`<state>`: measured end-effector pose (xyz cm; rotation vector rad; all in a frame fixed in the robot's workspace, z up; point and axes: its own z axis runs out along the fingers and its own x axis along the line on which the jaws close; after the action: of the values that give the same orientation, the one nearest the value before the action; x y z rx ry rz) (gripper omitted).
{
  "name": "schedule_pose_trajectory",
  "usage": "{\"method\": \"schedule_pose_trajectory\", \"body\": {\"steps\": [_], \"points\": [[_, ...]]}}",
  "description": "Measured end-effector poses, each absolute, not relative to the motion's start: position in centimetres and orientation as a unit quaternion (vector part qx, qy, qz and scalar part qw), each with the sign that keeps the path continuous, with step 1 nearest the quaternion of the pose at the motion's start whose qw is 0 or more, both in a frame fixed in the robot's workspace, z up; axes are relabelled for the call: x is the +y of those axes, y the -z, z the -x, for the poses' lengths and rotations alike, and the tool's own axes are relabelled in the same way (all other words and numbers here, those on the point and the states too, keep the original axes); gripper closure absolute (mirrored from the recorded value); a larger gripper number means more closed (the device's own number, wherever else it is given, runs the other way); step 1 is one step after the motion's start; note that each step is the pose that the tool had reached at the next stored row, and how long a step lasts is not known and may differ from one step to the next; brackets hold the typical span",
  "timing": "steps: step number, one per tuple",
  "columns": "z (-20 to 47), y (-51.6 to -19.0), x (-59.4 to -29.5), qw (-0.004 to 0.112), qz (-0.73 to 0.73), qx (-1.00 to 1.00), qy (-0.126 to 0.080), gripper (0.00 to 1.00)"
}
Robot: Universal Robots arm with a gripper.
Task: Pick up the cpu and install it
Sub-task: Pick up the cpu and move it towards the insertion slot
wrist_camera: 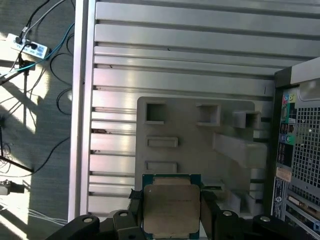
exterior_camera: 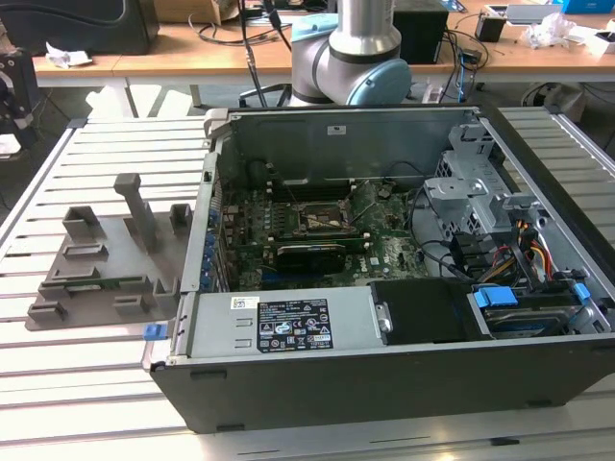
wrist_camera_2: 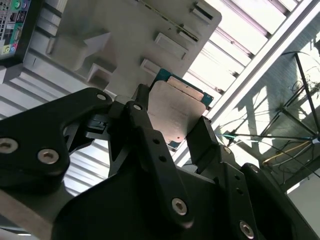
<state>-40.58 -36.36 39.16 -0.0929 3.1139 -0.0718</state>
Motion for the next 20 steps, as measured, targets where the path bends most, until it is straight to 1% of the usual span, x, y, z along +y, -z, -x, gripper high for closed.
{"method": "schedule_pose_trajectory", "body": {"steps": [7, 8, 9, 10, 11, 13, 14, 20], "points": [[40.6, -40.4, -36.4, 0.013, 0.030, 0.999, 0.023, 0.45], [40.6, -40.6, -36.4, 0.013, 0.030, 0.999, 0.020, 0.45], [40.6, -40.6, -36.4, 0.013, 0.030, 0.999, 0.007, 0.45], [40.6, -40.6, -36.4, 0.013, 0.030, 0.999, -0.001, 0.45], [40.6, -40.7, -36.4, 0.013, 0.029, 0.999, -0.002, 0.45], [40.6, -41.0, -36.4, 0.013, 0.029, 0.999, -0.002, 0.45], [40.6, -41.0, -36.4, 0.013, 0.030, 0.999, 0.002, 0.45], [39.3, -41.0, -36.3, 0.013, 0.030, 0.999, 0.004, 0.45]]}}
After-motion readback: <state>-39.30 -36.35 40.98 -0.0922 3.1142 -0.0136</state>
